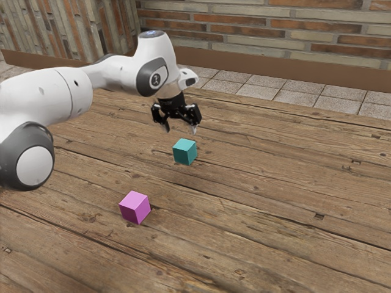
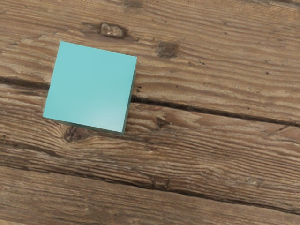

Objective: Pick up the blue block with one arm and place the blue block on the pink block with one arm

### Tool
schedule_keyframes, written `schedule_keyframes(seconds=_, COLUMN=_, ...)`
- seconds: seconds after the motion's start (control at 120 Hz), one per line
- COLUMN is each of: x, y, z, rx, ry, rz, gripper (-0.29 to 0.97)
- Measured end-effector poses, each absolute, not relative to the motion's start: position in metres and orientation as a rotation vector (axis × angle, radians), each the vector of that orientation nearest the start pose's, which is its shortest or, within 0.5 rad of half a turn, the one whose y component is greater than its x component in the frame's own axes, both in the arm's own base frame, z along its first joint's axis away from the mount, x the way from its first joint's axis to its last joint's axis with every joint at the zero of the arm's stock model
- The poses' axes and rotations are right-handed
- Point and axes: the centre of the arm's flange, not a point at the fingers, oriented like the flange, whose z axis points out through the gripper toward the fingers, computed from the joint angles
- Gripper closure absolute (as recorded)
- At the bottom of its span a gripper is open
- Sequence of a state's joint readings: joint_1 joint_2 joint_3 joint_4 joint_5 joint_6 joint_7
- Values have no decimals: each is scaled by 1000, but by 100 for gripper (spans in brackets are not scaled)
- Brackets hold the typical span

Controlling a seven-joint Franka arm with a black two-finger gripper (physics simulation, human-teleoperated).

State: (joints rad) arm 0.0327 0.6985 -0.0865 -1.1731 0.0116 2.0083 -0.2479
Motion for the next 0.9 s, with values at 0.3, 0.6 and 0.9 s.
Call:
schedule_keyframes(seconds=0.3, x=784, y=13, z=327, rx=-3190, ry=-517, rz=-252, gripper=0)
schedule_keyframes(seconds=0.6, x=790, y=22, z=309, rx=-3217, ry=-539, rz=-304, gripper=0)
schedule_keyframes(seconds=0.9, x=794, y=33, z=281, rx=-3223, ry=-302, rz=-403, gripper=0)
